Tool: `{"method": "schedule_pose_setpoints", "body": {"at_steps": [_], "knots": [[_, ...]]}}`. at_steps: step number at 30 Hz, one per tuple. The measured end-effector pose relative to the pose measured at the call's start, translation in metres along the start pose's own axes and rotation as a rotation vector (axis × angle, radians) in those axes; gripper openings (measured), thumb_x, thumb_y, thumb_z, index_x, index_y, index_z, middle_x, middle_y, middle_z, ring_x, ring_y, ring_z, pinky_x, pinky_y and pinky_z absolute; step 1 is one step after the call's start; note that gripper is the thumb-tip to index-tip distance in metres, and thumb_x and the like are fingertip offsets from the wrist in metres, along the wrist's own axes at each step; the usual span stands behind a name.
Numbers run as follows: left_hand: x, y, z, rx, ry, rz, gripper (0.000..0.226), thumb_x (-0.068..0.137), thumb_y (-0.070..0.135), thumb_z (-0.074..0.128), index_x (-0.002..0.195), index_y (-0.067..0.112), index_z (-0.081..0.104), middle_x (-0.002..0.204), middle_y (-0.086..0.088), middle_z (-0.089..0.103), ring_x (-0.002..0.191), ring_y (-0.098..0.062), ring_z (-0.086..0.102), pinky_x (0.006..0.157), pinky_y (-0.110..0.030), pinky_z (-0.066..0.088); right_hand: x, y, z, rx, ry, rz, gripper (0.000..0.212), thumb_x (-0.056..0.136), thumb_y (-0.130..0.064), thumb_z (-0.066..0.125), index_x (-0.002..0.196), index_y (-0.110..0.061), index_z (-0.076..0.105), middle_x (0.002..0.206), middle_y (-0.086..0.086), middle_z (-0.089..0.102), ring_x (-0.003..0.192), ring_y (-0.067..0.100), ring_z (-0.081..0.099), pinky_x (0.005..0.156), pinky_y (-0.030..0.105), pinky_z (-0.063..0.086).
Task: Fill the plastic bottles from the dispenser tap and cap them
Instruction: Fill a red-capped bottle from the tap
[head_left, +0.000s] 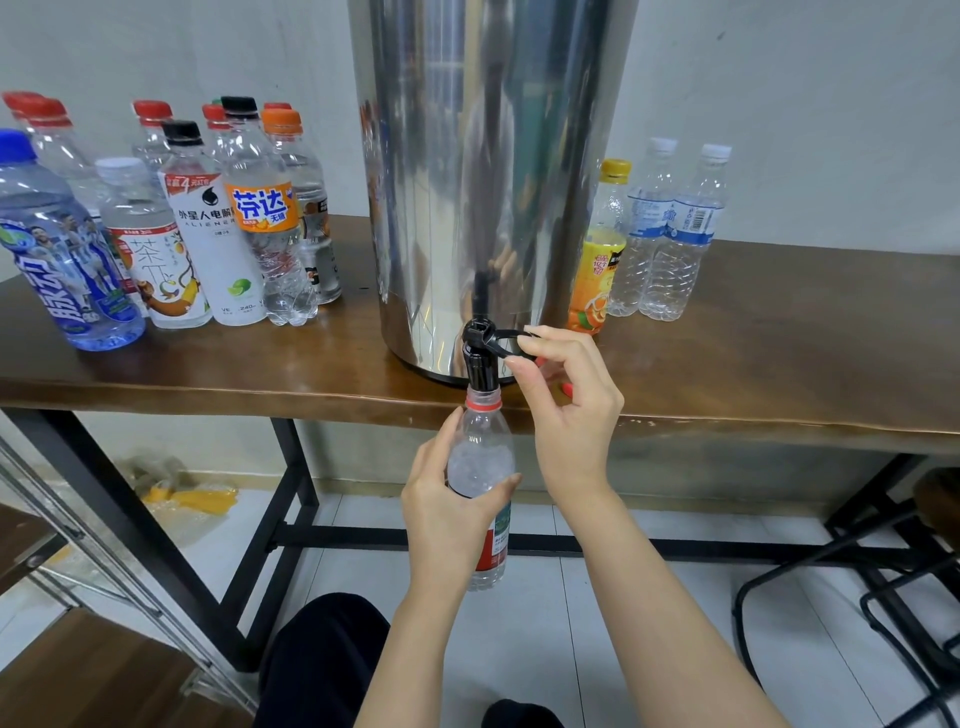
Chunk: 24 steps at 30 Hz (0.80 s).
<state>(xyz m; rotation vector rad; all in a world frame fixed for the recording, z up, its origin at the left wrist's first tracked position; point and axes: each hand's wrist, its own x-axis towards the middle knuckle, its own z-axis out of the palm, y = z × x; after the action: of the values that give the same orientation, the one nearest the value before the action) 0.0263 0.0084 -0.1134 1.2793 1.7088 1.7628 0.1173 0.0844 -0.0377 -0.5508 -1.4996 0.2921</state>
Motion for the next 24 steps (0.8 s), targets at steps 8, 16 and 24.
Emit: {"method": "schedule_pose_setpoints", "body": {"at_steps": [8, 16, 24], "knots": [[-0.0002, 0.0001, 0.0, 0.001, 0.0, 0.001, 0.084, 0.067, 0.018, 0.09, 0.14, 0.035, 0.05, 0.124, 0.022, 0.054, 0.114, 0.018, 0.047, 0.092, -0.009, 0.04, -0.0013, 0.0005, -0.0001, 0.003, 0.003, 0.004, 0.019, 0.09, -0.027, 0.067, 0.097, -0.01, 0.072, 0.106, -0.013, 0.062, 0.092, 0.02, 0.065, 0.076, 0.023, 0.049], [0.0002, 0.0001, 0.0004, 0.003, -0.013, 0.001, 0.084, 0.068, 0.018, 0.089, 0.14, 0.034, 0.05, 0.122, 0.025, 0.052, 0.111, 0.023, 0.044, 0.086, 0.001, 0.037, -0.0013, 0.0014, -0.0007, -0.012, -0.004, 0.009, 0.017, 0.09, -0.024, 0.068, 0.096, -0.009, 0.073, 0.106, -0.009, 0.063, 0.093, 0.02, 0.065, 0.077, 0.026, 0.051], [0.0015, -0.0002, 0.0006, 0.009, -0.013, 0.011, 0.084, 0.068, 0.017, 0.089, 0.139, 0.036, 0.048, 0.119, 0.029, 0.049, 0.11, 0.026, 0.042, 0.082, 0.007, 0.034, -0.0016, 0.0011, -0.0004, -0.016, -0.006, 0.011, 0.015, 0.089, -0.021, 0.069, 0.096, -0.009, 0.072, 0.105, -0.009, 0.063, 0.088, 0.016, 0.064, 0.076, 0.017, 0.046]]}}
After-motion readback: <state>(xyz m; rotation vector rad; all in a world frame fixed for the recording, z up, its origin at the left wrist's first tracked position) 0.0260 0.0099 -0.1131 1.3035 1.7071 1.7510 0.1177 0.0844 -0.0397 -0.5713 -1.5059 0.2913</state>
